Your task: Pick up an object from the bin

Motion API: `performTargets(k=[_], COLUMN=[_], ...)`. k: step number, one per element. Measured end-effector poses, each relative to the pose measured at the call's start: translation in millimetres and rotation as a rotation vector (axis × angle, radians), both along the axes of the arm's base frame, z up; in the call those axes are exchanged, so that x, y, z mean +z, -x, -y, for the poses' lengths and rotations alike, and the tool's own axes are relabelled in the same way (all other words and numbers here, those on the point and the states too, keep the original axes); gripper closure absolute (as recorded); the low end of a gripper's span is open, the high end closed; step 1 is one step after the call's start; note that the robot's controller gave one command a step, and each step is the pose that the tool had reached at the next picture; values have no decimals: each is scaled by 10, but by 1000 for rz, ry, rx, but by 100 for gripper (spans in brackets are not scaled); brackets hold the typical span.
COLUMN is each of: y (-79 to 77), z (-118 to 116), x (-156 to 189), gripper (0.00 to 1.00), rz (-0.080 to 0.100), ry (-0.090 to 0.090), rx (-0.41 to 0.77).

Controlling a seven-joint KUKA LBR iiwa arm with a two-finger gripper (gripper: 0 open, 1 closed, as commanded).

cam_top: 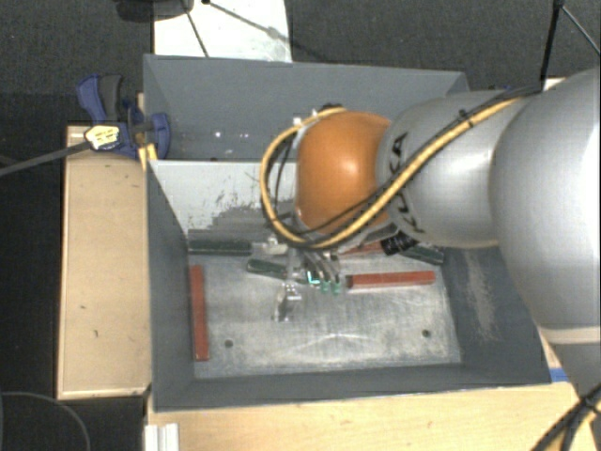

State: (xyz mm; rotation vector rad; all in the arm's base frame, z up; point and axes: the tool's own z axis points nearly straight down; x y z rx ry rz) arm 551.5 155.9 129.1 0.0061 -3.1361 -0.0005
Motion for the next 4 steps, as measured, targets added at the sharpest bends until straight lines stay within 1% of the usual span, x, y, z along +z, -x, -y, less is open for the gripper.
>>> performTargets(k=[1,2,3,4], y=[-23,-322,-403,-383], z=[7,31,70,31], x=[41,-416,-580,-572], gripper=[0,0,0,0], rz=[8,13,11,12], ry=[-1,-3,-4,-1], rx=[-5,-85,-178,-180])
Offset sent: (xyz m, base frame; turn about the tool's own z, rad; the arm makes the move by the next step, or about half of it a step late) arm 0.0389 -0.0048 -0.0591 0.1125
